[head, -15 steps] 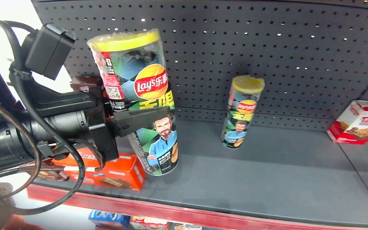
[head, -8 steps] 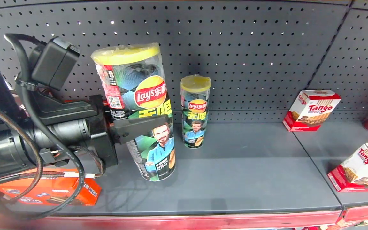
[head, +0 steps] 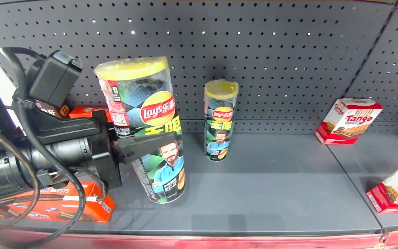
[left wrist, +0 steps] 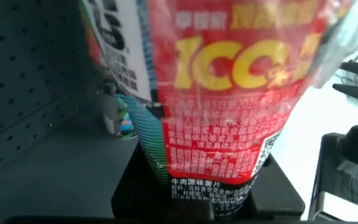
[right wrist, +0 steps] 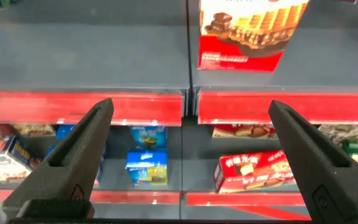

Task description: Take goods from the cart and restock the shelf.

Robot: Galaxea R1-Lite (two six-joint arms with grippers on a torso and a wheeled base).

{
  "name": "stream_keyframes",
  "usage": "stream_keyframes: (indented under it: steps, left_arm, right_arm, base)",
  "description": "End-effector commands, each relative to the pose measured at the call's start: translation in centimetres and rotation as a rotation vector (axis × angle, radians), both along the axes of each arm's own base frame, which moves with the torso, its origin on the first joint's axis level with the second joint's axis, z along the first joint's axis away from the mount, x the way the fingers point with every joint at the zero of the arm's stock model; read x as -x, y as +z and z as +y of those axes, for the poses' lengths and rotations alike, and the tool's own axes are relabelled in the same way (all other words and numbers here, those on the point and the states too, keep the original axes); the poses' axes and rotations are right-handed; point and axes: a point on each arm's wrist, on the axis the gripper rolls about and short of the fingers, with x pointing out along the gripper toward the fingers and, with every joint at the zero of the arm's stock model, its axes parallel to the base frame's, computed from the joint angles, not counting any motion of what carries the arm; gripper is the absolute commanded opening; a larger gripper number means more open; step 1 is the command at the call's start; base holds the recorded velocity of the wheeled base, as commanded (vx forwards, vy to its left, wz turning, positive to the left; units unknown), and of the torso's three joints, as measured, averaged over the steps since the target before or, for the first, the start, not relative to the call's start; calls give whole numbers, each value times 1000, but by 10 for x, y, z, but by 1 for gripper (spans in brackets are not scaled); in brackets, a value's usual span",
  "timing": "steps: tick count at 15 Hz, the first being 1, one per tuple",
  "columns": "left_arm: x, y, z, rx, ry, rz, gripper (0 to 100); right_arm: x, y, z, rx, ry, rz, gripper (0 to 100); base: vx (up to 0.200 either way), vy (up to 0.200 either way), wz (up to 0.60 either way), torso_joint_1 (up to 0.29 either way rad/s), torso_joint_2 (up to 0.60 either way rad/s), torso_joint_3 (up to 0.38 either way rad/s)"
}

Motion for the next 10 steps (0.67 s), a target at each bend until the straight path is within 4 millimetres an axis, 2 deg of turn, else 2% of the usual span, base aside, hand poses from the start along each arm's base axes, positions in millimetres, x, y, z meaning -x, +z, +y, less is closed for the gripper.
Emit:
stream_keyframes:
  steps: [1, 10]
  left_arm:
    - [2, 1, 0, 2, -4, -4, 0]
    - [-3, -4, -1, -6, 0, 12, 0]
  right_arm:
    - [0, 0, 0, 1, 1, 2, 100]
    - [0, 0, 0, -1, 0, 4, 100]
  base:
    - [0, 0, 0, 0, 0, 0]
    - [0, 0, 0, 0, 0, 0]
